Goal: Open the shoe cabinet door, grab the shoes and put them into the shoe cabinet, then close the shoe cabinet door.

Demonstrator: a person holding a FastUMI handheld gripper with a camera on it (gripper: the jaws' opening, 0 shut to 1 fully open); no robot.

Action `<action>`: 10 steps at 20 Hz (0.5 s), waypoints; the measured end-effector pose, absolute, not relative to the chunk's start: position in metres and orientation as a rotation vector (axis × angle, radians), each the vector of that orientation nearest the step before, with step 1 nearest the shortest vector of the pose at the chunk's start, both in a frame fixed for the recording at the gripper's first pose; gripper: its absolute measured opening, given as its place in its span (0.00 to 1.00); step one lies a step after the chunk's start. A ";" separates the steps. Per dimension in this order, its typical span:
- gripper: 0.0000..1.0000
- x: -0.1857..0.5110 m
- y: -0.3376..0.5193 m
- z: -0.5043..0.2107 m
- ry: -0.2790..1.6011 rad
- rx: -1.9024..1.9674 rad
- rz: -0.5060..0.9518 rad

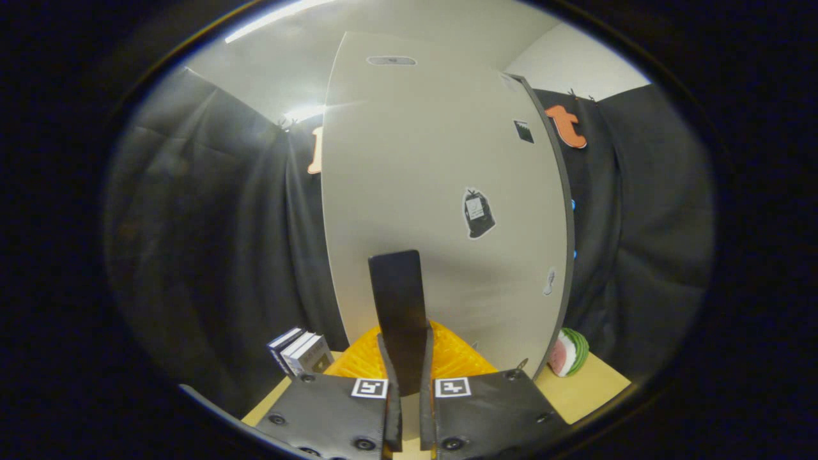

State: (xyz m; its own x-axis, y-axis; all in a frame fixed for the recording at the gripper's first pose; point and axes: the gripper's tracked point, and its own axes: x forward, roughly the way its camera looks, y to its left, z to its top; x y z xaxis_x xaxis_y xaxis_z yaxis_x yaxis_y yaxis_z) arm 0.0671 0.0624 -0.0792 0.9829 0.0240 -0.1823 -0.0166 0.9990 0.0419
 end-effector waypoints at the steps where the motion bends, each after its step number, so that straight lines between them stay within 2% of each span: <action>1: 0.13 0.062 0.057 -0.077 0.188 0.034 0.032; 10: 0.12 0.003 -0.015 -0.060 0.173 0.026 0.058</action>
State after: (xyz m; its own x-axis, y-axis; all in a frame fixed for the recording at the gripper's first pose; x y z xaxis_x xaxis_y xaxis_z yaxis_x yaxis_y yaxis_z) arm 0.0032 -0.0152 -0.0602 0.9833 0.0604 -0.1716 -0.0559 0.9980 0.0311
